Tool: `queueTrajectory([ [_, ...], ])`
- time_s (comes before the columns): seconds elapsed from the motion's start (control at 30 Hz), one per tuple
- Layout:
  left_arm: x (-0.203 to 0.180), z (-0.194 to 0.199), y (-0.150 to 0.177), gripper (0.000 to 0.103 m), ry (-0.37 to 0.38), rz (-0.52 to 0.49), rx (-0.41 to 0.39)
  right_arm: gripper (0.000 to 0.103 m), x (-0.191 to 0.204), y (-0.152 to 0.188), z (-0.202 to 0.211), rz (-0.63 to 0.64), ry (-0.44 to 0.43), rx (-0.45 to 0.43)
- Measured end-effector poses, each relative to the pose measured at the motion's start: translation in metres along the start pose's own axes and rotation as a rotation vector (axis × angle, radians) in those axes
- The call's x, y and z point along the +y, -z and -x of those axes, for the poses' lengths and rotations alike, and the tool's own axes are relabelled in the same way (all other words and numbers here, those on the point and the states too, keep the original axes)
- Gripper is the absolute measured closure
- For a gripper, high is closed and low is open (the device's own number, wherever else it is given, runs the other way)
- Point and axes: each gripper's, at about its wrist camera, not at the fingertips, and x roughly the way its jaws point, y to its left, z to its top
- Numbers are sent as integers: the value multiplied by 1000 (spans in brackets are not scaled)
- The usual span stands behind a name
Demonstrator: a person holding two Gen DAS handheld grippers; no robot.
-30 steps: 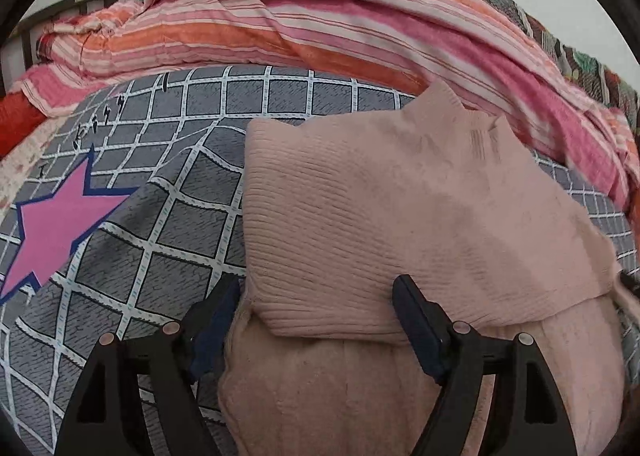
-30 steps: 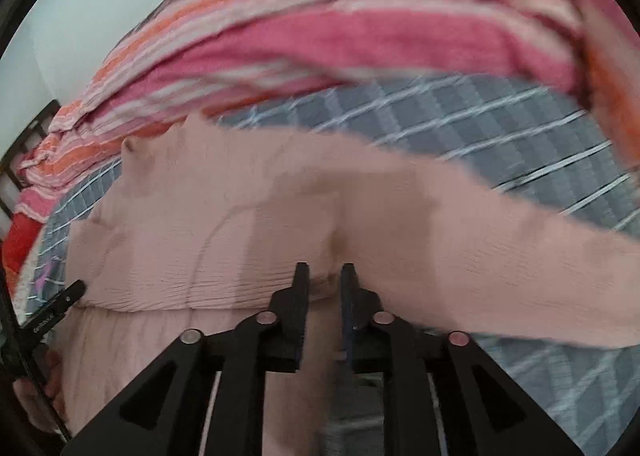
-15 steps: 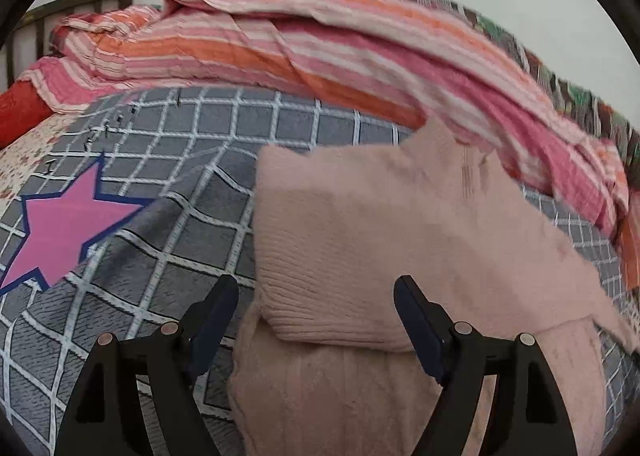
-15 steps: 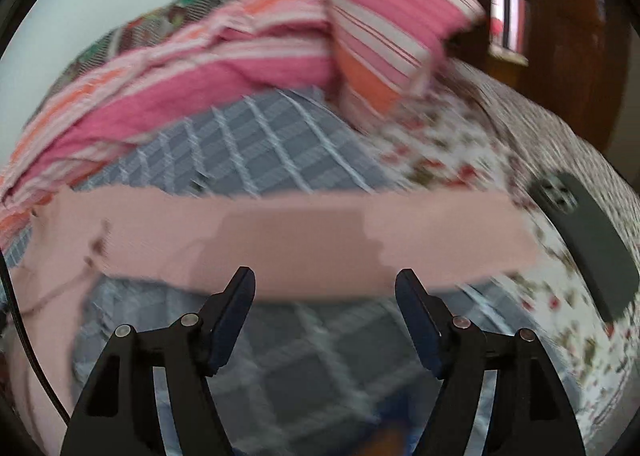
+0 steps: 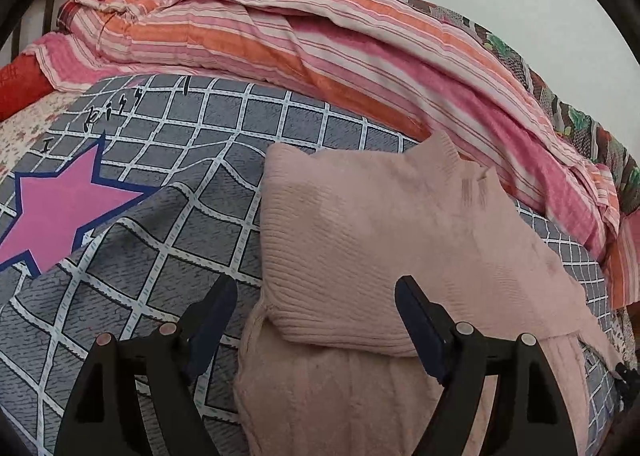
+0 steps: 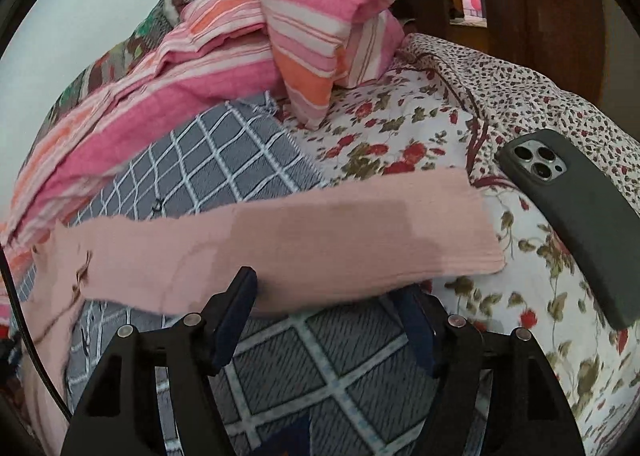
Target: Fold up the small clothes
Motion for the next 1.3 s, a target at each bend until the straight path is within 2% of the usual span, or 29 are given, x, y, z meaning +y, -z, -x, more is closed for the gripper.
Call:
queueTrajectory([
  [0.03, 1, 1, 0, 23, 5, 5, -5, 49, -1, -4, 0, -6, 9, -6],
  [0.07, 2, 3, 0, 23, 10, 11, -12, 70, -2, -7, -1, -7, 18, -11],
  [0.13, 5, 8, 1, 23, 24, 25, -30, 96, -1, -12, -5, -5, 24, 1],
  [0.27, 13, 13, 0, 23, 49, 50, -24, 97, 22, -19, 10, 49, 47, -67],
  [0.4, 27, 20, -1, 23, 68, 62, -12, 97, 68, -23, 35, 160, 72, -143],
  [0.5, 39, 32, -2, 23, 70, 57, -32, 97, 115, -25, 52, 249, 56, -179],
  [0.67, 64, 53, -4, 23, -2, 41, -91, 97, 211, -19, 70, 377, -4, -200],
  [0.77, 80, 59, -6, 23, -20, 44, -102, 97, 274, -6, 73, 453, -54, -204],
  [0.9, 97, 64, -7, 23, -42, 47, -107, 97, 362, 14, 69, 534, -140, -189],
  [1.07, 114, 60, -8, 23, -39, 109, -71, 97, 462, 51, 56, 626, -242, -143],
  [1.17, 116, 54, -8, 23, -31, 121, -52, 97, 501, 81, 44, 680, -305, -88],
  [1.27, 108, 52, -7, 23, -36, 85, -51, 96, 522, 110, 26, 727, -350, -14],
  [1.3, 106, 53, -6, 23, -35, 75, -53, 93, 525, 118, 22, 738, -368, 9],
])
